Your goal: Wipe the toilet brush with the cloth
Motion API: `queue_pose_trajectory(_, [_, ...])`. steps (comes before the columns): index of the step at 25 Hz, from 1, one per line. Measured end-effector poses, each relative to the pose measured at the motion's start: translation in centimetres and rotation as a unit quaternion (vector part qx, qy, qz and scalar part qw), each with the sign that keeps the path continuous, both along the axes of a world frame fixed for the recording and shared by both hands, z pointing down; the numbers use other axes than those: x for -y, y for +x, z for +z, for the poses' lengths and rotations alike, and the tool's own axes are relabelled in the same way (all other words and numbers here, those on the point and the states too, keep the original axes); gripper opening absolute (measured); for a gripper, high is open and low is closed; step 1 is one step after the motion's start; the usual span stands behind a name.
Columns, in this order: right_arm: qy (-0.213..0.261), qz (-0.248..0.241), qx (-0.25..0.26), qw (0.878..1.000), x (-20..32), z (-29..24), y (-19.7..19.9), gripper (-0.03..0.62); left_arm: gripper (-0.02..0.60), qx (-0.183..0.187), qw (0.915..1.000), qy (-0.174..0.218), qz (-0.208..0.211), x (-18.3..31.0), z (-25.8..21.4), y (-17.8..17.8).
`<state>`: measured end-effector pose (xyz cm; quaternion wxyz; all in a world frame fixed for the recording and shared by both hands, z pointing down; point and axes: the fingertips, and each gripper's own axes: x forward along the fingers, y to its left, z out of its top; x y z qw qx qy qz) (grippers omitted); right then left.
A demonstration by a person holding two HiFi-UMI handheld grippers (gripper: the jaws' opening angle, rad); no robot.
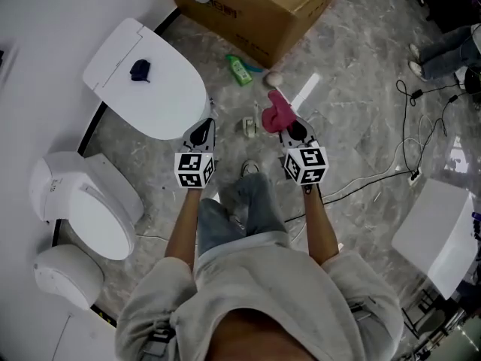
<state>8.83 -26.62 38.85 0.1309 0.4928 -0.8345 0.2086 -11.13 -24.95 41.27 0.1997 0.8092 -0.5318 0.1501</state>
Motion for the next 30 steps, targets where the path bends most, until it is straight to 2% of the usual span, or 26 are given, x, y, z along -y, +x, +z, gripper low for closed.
queue_pose_trajectory(8, [0.048,0.014,0.001,0.999,0.4,9.7,-0.2,0.064,0.018,-0.033,0.9989,0.033,0.002,2.2,10.9,0.6])
queue_pose_trajectory(18, [0.106,0.029,0.009,0.994,1.4,19.2,1.5,0.064,0.018,-0.019,0.9950,0.093,0.031,4.3,21.7,3.1])
queue_pose_trajectory(24, [0.147,0.017,0.011,0.989,2.0,22.0,0.5,0.064,0.018,-0.015,0.9922,0.121,0.026,4.4,26.0,2.2])
queue_pose_trajectory(30, [0.169,-0.001,0.018,0.985,1.4,22.7,-1.6,0.064,0.018,-0.014,0.9916,0.126,0.023,3.1,28.7,0.6])
